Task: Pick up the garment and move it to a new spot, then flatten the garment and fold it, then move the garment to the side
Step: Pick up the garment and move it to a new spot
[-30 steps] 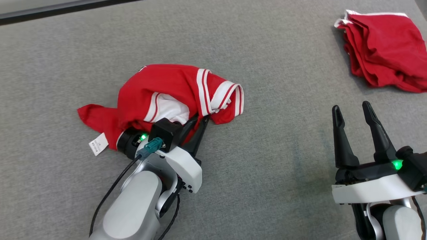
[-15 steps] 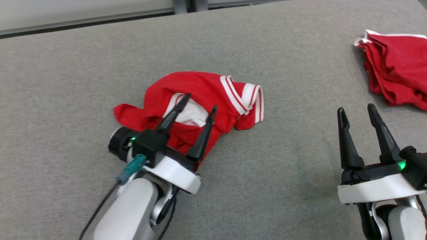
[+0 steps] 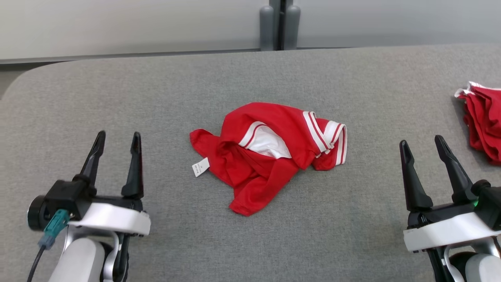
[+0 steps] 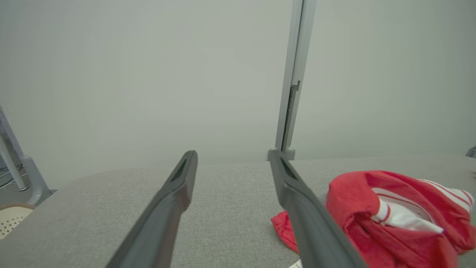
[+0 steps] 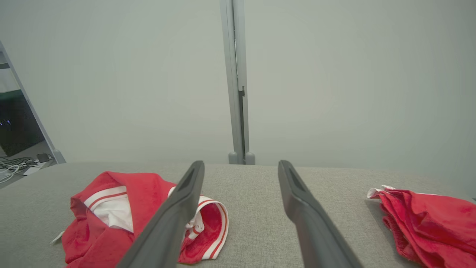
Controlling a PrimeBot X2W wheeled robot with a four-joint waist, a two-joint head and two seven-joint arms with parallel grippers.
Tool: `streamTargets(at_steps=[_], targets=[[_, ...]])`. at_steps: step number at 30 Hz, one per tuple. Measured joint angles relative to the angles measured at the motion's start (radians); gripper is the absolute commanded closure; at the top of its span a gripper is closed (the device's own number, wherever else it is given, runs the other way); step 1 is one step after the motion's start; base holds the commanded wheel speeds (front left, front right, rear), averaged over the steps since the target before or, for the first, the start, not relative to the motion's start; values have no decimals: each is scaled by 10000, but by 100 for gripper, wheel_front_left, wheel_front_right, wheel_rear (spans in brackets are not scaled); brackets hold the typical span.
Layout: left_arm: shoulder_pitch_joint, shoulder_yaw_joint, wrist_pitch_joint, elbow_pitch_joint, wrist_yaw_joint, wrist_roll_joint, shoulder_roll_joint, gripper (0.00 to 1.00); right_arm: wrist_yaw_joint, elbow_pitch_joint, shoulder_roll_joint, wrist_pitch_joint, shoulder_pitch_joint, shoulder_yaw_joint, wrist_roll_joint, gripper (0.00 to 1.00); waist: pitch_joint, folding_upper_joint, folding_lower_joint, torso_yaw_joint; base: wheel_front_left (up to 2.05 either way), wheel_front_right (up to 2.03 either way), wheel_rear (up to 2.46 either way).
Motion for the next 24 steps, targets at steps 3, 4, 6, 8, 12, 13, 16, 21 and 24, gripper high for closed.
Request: streamTargets(at_steps=[3,4,6,8,12,13,16,21,24], targets=[[430,115,-15,-144,-21,-59,159,0,0,-4,-38,75,202,-38,4,0,-251,0,0,158,0,0,0],[553,123,-15,-203,-36,-67,194,0,0,8,-52,96,267,-38,6,0,-331,0,1,193,0,0,0],[829,71,73,-431,17,-54,219,0,0,50,-61,151,415,-69,21,0,-501,0,0,238,0,0,0],[1124,54,155,-650,40,-90,232,0,0,59,-54,163,617,-104,33,0,-677,0,1,257,0,0,0],[1679,23,385,-1035,132,-104,405,0,0,63,-15,209,997,-167,33,0,-1017,0,0,240,0,0,0],[1816,-35,464,-1151,159,-105,407,0,0,50,-6,255,1091,-205,33,0,-1103,0,1,231,0,0,0],[2107,-180,648,-1452,146,-119,445,0,0,0,-4,309,1339,-268,23,0,-1333,0,0,209,0,0,0],[2536,-184,848,-1774,222,-150,539,0,0,-92,-59,437,1627,-270,19,0,-1679,0,1,164,0,0,0],[2714,-188,999,-1946,297,-169,566,0,0,-176,-69,525,1751,-263,17,0,-1843,0,0,128,0,0,0]])
